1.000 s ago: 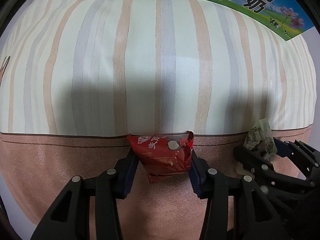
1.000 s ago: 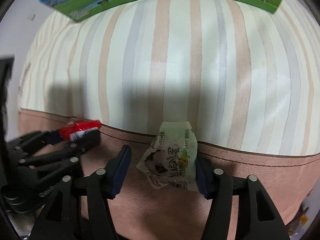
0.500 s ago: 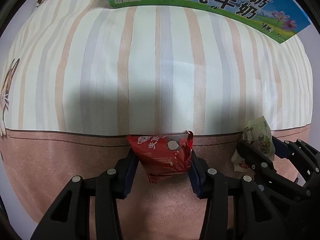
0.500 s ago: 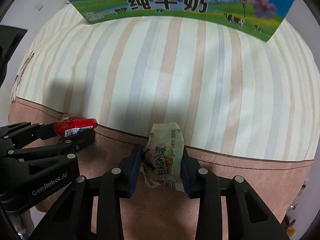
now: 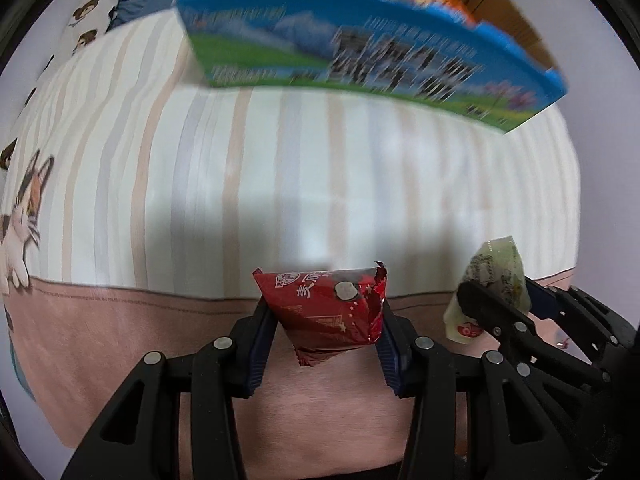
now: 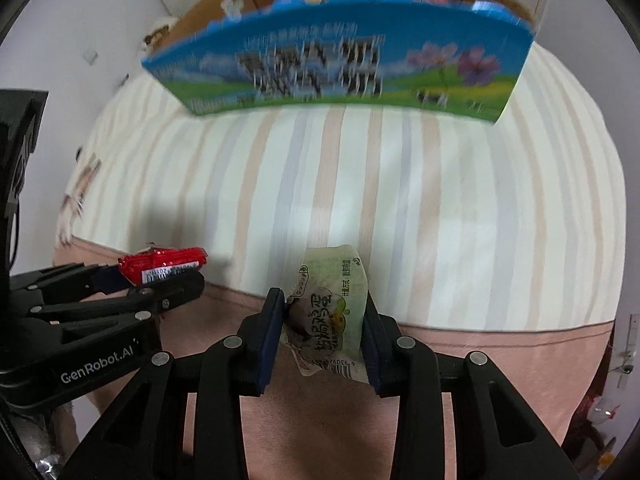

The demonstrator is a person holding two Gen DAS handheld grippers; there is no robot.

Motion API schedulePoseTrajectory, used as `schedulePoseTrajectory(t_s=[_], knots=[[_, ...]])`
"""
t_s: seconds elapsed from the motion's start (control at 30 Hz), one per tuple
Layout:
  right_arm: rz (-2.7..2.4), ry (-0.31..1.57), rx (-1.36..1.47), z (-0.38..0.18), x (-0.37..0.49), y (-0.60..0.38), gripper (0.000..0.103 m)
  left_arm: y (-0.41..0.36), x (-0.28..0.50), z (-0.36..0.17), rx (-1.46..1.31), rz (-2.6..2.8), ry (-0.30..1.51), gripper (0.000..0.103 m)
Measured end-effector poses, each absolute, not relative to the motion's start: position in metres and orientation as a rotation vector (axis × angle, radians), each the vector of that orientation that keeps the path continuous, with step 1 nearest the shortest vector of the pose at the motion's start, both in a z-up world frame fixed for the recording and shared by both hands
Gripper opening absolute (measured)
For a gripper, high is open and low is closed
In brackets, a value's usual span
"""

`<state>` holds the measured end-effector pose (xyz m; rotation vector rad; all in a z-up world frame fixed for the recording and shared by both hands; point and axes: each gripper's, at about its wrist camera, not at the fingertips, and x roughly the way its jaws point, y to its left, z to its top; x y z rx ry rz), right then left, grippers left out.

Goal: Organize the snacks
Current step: 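Lower both packets into the box and open both tools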

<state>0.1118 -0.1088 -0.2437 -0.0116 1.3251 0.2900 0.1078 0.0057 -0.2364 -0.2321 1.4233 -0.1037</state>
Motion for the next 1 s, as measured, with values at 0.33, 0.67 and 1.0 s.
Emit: schedulePoseTrajectory(t_s=[0.33, 0.67, 1.0], knots=[[0.312, 1.196, 0.061, -0.166, 0.17, -0.133, 0.038, 0.015, 0.167, -0.152, -0.247, -0.205, 1.285, 0.043], [0.284, 1.114, 0.069, -0.12, 0.273, -0.133, 0.038, 0.033, 0.289, -0.113, -0.205, -0.191, 1.222, 0.043], [0.193, 1.242, 0.05, -0.166, 0.381, -0.142, 0.038, 0.066, 0.382, -0.184, -0.205, -0.094, 1.406, 0.044]])
